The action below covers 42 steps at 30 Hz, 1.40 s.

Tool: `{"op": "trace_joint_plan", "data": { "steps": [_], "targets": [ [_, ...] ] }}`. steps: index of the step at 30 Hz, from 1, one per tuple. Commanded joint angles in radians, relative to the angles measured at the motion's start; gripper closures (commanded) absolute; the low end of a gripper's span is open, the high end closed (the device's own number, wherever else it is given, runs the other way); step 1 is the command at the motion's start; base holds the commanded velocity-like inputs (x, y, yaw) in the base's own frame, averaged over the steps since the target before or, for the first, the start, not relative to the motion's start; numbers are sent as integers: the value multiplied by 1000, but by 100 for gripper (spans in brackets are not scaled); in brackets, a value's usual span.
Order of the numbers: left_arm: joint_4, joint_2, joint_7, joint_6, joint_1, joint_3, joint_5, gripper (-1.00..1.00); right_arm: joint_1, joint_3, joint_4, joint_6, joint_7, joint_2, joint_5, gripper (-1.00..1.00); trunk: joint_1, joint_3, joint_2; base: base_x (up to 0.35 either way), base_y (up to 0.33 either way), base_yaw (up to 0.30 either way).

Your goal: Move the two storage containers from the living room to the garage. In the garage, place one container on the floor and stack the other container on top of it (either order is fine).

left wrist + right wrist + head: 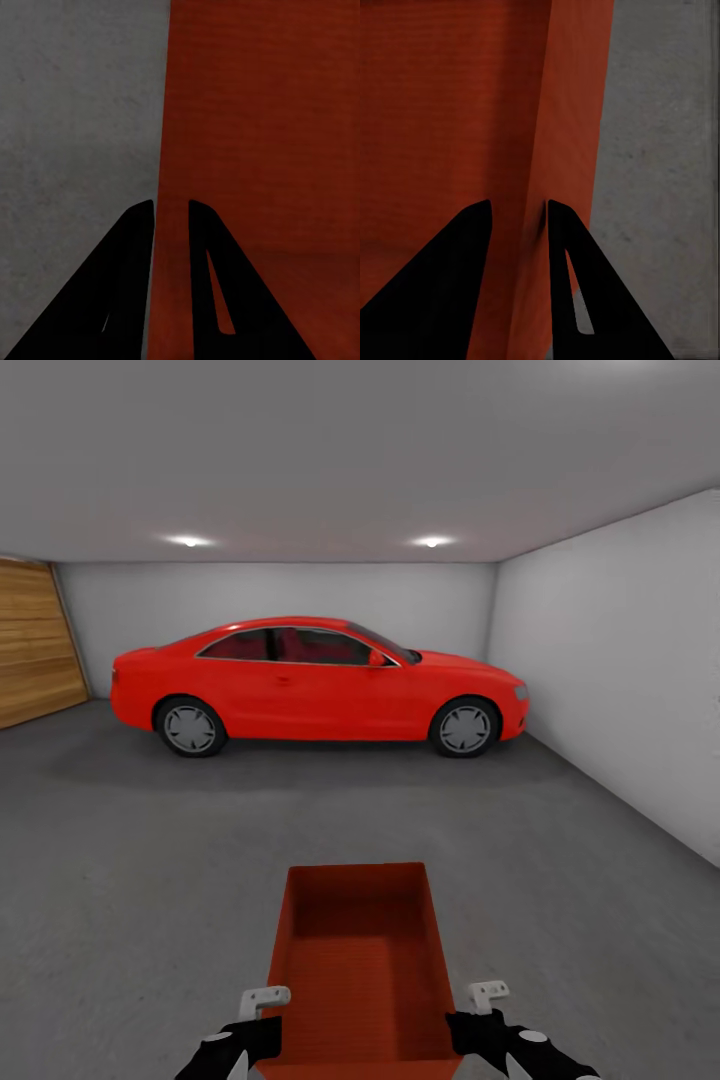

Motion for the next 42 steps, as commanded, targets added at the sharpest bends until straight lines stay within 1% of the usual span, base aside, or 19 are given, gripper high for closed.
{"op": "trace_joint_plan", "data": {
  "steps": [1,26,27,42],
  "targets": [
    [-5,-2,6,5,0,-15,10,100,-1,-18,4,66,14,5,15,100,0,-3,-2,2,0,-173],
    [-5,-2,5,4,0,-13,11,100,-1,-18,6,67,14,5,13,100,0,-37,-2,0,0,-171],
    [-5,-5,5,3,0,-12,11,100,-1,-18,7,67,14,5,12,100,0,-38,-2,0,0,-236],
    [-5,-1,6,3,0,-14,11,100,-1,-18,6,70,14,5,12,100,0,-45,-2,0,0,-255]
  ]
}}
